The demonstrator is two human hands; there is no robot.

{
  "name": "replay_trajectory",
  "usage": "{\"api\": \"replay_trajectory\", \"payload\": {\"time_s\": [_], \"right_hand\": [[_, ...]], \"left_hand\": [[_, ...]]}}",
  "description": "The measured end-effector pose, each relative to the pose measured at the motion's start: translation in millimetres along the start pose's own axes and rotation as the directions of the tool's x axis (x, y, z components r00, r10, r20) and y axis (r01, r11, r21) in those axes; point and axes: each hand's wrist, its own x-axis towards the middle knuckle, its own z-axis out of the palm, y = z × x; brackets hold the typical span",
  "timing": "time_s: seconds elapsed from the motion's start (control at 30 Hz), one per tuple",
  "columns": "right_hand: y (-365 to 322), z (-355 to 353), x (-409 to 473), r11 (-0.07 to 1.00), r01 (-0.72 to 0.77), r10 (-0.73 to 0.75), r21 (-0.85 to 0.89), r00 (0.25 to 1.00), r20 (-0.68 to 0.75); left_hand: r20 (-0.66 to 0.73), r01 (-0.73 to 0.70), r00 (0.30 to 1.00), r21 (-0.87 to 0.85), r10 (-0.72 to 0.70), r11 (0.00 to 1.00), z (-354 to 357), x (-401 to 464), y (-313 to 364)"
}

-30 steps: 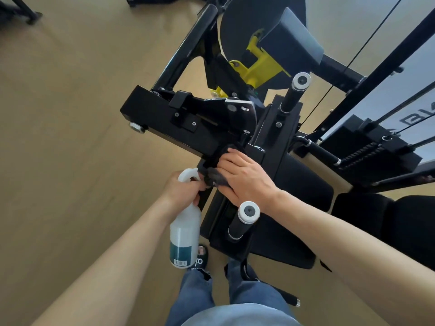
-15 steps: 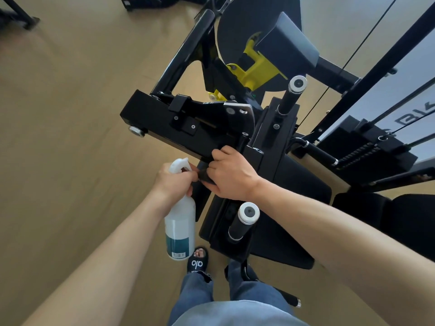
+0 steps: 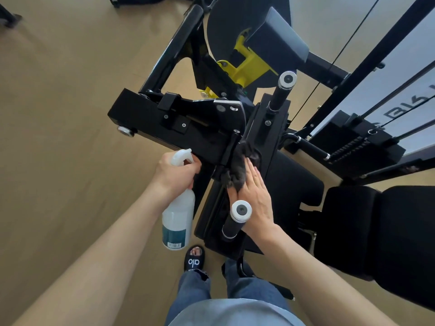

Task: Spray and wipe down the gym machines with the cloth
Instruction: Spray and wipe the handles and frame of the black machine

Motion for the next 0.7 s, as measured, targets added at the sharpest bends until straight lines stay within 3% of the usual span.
{"api": "replay_trajectory", "payload": {"time_s": [0.47, 0.6, 0.7], "right_hand": [[28.7, -32.4, 64.0, 0.989, -0.146, 0.148, -0.032, 0.987, 0.064], [17.2, -30.0, -9.4, 0.998, -0.062, 0.063, -0.02, 0.994, 0.093], [29.4, -27.9, -17.4, 0.996, 0.028, -0.018, -0.088, 0.993, 0.114]], "left_hand": [[0.152, -0.22, 0.971, 0.253, 0.185, 0.942, 18.5, -7.9, 60.8], [0.204, -0.284, 0.952, 0.294, 0.23, 0.913, 30.1, -5.0, 77.5], [0.235, -0.344, 0.933, 0.359, 0.272, 0.868, 43.6, -2.9, 91.1]]}}
